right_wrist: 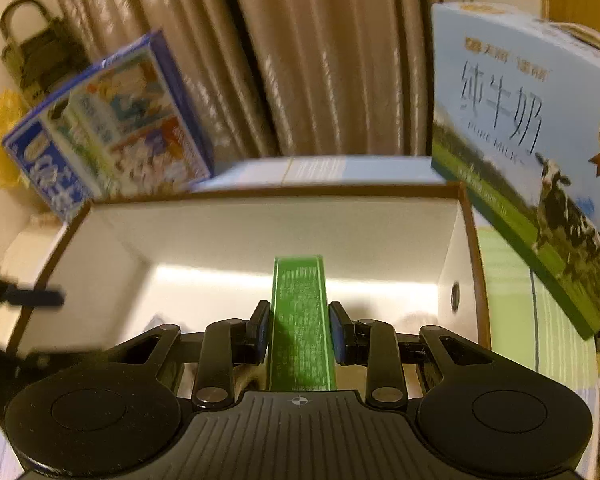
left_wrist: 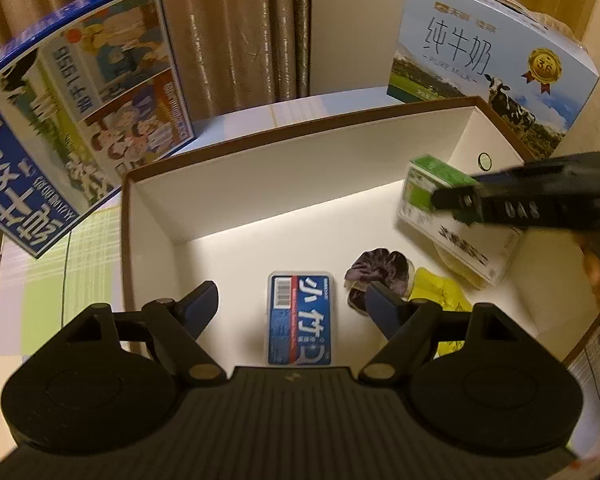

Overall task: Organize objects
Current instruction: 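Open both tools to release the scrunchie and green box into the box, then withdraw both tools from the box toward the red candy and white bottle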

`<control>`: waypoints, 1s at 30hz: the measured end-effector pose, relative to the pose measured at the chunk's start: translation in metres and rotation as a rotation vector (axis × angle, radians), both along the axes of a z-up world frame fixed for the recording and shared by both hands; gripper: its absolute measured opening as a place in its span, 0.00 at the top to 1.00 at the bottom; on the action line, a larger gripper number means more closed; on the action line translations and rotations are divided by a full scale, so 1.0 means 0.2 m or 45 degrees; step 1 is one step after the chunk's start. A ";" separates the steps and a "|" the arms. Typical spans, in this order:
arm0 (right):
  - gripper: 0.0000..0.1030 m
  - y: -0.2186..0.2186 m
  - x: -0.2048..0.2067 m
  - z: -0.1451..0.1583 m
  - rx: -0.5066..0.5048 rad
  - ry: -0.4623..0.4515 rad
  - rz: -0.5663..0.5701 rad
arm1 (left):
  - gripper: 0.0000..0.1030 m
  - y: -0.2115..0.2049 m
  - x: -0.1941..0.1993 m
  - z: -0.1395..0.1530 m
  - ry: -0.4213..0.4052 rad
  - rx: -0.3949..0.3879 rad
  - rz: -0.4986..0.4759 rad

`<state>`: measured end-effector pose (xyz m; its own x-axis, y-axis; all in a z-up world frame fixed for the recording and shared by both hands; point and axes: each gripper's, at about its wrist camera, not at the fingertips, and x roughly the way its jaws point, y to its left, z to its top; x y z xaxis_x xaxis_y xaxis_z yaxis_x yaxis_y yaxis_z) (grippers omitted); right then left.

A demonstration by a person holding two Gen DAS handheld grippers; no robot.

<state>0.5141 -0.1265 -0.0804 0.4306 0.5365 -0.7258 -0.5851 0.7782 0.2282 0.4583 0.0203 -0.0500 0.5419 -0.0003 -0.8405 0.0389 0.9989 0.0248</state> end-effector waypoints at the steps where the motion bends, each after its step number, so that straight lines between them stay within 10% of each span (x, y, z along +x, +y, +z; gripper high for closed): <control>1: 0.73 0.00 0.00 0.01 0.029 -0.015 -0.001 | 0.24 0.01 -0.01 0.00 -0.001 -0.001 0.006; 17: 0.33 -0.27 -0.40 0.29 0.140 0.012 -0.050 | 0.17 0.03 -0.29 0.17 -0.091 -0.092 0.077; 30: 0.27 -0.48 -0.79 0.45 0.240 0.046 -0.116 | 0.12 -0.07 -0.66 0.32 -0.138 -0.149 0.121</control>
